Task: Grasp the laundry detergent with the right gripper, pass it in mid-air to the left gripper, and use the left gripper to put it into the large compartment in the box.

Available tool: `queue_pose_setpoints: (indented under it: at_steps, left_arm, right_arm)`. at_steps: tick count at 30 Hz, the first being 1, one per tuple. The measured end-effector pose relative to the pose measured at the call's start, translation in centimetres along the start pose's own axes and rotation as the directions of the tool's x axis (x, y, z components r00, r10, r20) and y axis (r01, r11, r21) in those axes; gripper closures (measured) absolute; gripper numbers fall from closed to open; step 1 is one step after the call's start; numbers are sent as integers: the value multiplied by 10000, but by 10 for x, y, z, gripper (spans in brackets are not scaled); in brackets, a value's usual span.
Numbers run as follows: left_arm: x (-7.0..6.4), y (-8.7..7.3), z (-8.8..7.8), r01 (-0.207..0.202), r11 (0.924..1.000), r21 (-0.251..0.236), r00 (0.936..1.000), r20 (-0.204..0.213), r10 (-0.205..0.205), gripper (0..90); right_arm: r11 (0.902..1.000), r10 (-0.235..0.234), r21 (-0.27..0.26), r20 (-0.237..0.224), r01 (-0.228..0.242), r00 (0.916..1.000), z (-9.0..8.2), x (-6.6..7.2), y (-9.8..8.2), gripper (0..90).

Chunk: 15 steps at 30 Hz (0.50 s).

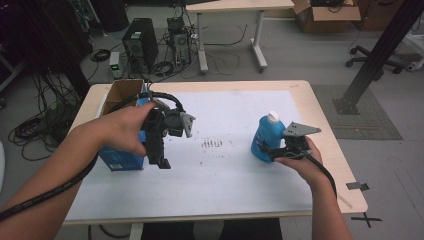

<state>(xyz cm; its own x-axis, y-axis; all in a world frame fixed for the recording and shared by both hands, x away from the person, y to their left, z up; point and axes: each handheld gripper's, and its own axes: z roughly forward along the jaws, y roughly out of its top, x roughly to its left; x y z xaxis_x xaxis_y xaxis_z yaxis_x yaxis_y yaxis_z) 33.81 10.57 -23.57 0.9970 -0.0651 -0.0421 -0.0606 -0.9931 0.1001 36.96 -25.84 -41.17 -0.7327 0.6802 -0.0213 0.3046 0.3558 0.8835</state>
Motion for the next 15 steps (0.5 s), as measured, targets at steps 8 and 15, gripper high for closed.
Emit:
queue_pose_setpoints:
  at_steps: [8,15]
  left_arm:
    - [-1,2,-1,-32,10000,-12,10000,7,32,2]
    - [0,0,0,49,10000,19,10000,15,-49,2]
  right_arm:
    - [9999,11,-131,-8,-11,10000,1,1,0,201]
    - [9998,-15,-221,-34,14,10000,2,1,-1,266]
